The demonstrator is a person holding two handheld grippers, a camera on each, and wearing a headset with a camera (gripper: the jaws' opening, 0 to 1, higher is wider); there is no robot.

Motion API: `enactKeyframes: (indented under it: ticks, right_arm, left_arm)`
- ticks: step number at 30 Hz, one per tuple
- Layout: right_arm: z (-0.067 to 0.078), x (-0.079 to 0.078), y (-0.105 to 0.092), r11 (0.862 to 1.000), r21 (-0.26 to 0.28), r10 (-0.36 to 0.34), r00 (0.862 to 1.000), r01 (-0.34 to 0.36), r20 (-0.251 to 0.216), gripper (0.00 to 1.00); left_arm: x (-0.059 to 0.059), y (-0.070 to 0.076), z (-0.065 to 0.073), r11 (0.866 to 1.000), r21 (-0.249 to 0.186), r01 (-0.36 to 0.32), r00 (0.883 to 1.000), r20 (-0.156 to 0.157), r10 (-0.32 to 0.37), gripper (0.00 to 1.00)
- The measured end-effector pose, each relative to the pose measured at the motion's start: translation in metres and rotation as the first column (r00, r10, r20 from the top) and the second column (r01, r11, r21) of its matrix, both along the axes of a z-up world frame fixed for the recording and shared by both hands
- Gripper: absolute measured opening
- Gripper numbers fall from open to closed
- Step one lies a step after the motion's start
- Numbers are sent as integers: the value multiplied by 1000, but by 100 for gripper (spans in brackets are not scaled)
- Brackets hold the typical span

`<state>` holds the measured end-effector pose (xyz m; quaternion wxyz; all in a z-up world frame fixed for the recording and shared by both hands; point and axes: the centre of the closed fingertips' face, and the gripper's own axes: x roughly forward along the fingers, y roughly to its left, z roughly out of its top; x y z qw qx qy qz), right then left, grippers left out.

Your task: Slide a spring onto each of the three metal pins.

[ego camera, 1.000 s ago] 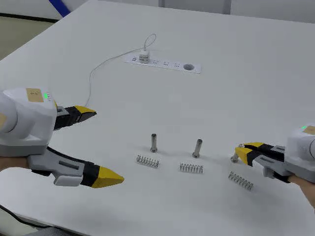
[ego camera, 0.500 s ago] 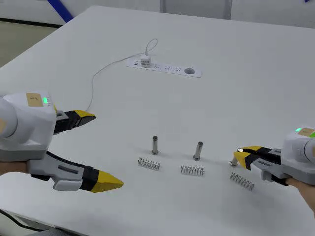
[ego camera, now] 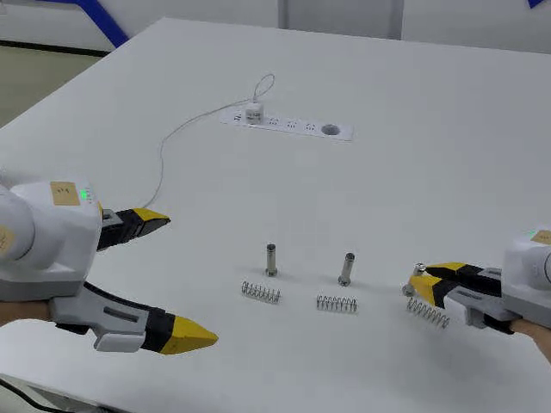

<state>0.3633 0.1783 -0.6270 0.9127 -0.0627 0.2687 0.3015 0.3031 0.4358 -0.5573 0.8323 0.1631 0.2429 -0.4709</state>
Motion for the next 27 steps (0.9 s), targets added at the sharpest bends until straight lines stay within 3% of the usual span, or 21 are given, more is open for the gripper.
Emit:
enactKeyframes:
  ticks: [6,9,20,27]
  right_arm:
    - [-10,-10,-7,999,-21,47,999,-48,-12,18]
    - [-16,-12,-11,994,-78,80,997,-79,12,18]
    - [-30,-29,-4,985,-57,163,986,-164,-22,21]
    - [-43,-35,-1,974,-75,213,976,-216,-44,21]
  left_arm:
    - [0,-4,-2,1000,-1,8,1000,-4,-8,100]
    - [0,-4,-3,1000,7,12,1000,-8,-12,100]
    - [1,2,-3,1000,10,-6,1000,-5,6,100]
    - [-1,5,-4,1000,18,-10,1000,-13,10,100]
